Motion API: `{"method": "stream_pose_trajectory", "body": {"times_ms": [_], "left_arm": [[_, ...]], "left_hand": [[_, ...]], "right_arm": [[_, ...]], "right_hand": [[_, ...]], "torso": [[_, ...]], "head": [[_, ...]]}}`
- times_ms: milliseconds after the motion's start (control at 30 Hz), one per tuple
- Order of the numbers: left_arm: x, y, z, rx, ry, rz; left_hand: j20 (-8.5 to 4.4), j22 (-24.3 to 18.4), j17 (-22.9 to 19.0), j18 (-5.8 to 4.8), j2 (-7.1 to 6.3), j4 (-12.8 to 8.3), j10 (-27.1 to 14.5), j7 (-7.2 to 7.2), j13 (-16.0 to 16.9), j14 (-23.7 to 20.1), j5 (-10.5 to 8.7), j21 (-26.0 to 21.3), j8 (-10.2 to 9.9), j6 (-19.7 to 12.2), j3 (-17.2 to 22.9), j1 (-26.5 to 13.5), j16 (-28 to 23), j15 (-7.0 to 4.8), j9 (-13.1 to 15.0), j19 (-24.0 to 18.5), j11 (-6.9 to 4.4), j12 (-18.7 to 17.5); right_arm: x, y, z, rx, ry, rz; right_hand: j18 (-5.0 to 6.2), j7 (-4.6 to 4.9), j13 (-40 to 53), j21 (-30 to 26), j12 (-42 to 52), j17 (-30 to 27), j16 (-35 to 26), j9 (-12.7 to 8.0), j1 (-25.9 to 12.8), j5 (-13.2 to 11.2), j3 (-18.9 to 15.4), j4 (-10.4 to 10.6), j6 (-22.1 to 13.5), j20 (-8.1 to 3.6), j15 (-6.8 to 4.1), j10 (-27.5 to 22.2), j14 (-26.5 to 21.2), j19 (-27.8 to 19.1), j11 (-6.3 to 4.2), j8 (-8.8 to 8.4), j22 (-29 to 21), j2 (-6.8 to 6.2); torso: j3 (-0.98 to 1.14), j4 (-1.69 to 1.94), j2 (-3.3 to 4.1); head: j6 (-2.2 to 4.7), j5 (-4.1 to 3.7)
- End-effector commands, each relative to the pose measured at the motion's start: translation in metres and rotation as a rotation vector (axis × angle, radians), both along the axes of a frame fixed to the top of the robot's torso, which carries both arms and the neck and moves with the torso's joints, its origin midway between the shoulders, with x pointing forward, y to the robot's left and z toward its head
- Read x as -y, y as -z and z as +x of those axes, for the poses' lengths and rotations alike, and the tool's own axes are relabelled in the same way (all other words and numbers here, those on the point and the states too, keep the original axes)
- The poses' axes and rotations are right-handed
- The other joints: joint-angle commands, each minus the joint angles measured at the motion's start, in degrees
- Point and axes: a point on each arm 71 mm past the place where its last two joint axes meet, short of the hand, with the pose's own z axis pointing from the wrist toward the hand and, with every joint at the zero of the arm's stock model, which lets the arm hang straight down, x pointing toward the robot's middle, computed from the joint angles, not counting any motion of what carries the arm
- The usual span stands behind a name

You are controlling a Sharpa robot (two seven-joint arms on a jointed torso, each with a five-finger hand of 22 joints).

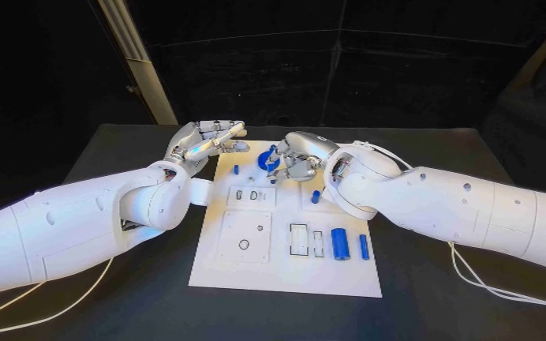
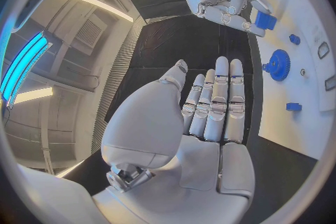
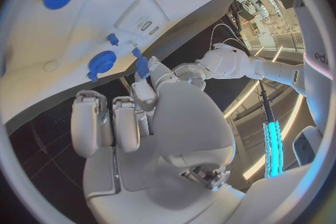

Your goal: Assemble the parts on the task board

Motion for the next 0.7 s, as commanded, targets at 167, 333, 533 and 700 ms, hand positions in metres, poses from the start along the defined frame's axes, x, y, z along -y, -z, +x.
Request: {"method": "stream_pose_trajectory", "body": {"times_ms": [167,333,533,700], "left_arm": [[0.002,-0.002,0.001,-0.001,0.011,-0.018],[0.003,-0.002,0.001,-0.001,0.013,-0.019],[0.004,-0.002,0.001,-0.001,0.016,-0.020],[0.005,-0.002,0.001,0.001,0.015,-0.020]], "left_hand": [[0.15,-0.1,0.1,0.86,0.12,-0.5,0.5,-0.22,0.0,0.2,-0.32,-0.2,-0.3,0.5,0.1,0.4,-0.3,0.36,0.0,0.3,-0.12,-0.2],[0.13,-0.1,0.1,0.86,0.08,-0.6,0.6,-0.24,0.0,0.2,-0.32,-0.2,-0.3,0.5,0.1,0.5,-0.4,0.35,0.0,0.3,-0.14,-0.2],[0.13,-0.1,0.1,0.86,0.08,-0.6,0.6,-0.24,0.0,0.2,-0.32,-0.2,-0.3,0.5,0.1,0.5,-0.4,0.35,0.0,0.3,-0.14,-0.2],[0.12,-0.1,0.2,0.86,0.10,-0.7,0.6,-0.23,0.0,0.3,-0.31,-0.2,-0.4,0.5,0.2,0.6,-0.4,0.33,0.0,0.3,-0.15,-0.2]], "right_arm": [[-0.019,0.014,-0.003,0.035,-0.060,-0.160],[-0.025,0.023,-0.004,0.031,-0.071,-0.194],[-0.029,0.029,-0.004,0.031,-0.077,-0.223],[-0.030,0.031,-0.003,0.033,-0.078,-0.244]], "right_hand": [[-0.65,-0.82,-0.3,-0.2,-0.6,4.8,-0.2,0.1,-0.4,0.6,0.9,0.2,1.4,-0.32,-0.38,-0.5,4.1,-0.1,-0.02,0.31,1.5,-0.24],[-0.66,-0.80,-0.3,-0.2,-0.6,4.7,-0.2,0.1,-0.5,0.6,0.9,0.2,1.4,-0.32,-0.38,-0.5,4.1,-0.1,0.00,0.30,1.5,-0.31],[-0.64,-0.79,-0.4,-0.2,-0.7,4.7,-0.3,0.1,-0.7,0.6,1.0,0.2,1.5,-0.32,-0.37,-0.5,4.0,-0.1,0.02,0.26,1.4,-0.39],[-0.57,-0.69,-1.1,-0.4,-1.6,4.2,-0.5,0.0,-1.0,0.6,1.2,0.2,1.2,-0.31,-0.34,-0.9,3.9,-0.3,0.07,0.05,1.1,-0.73]], "torso": [[0.06,0.08,0.08],[0.04,0.07,0.06],[0.07,0.01,0.08],[0.05,0.05,0.05]], "head": [[-0.59,0.80],[-0.88,1.32],[-1.00,1.47],[-1.06,1.57]]}}
